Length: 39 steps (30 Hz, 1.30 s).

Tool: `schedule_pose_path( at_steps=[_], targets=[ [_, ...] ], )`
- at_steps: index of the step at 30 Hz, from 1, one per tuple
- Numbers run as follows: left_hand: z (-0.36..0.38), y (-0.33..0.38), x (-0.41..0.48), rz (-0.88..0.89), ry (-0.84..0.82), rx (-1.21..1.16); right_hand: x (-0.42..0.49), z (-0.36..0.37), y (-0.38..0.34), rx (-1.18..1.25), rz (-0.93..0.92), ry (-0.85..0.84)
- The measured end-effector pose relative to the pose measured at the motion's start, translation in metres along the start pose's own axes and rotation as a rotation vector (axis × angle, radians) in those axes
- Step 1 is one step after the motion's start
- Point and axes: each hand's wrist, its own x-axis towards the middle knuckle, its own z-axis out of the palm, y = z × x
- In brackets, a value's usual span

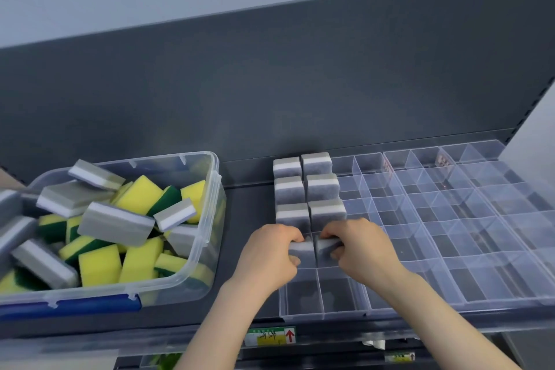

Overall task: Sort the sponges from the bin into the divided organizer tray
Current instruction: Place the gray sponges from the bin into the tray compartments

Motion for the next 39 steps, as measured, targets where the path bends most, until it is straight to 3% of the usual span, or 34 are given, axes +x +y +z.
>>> schedule_pose_path(
  at_steps=[9,14,21,31,39],
  targets=[
    [0.000,-0.006,-0.009,0.013,0.012,-0.074,-0.009,0.001,0.003,0.038,-0.007,-0.012],
    [-0.013,-0.007,-0.015,0.086,0.008,-0.084,-0.006,-0.019,-0.002,0.134,-0.078,-0.100],
    [-0.070,-0.038,-0.037,0.059,0.328,-0.097,0.013,-0.039,-0.044,0.385,-0.171,0.119],
    [-0.136,-0.125,-0.078,-0.142,0.502,-0.058,0.052,-0.011,-0.131,0.460,-0.362,0.057],
    [-0.178,-0.202,-0.096,-0.272,0.631,-0.070,0.077,0.005,-0.182,0.275,-0.467,0.001]
  ],
)
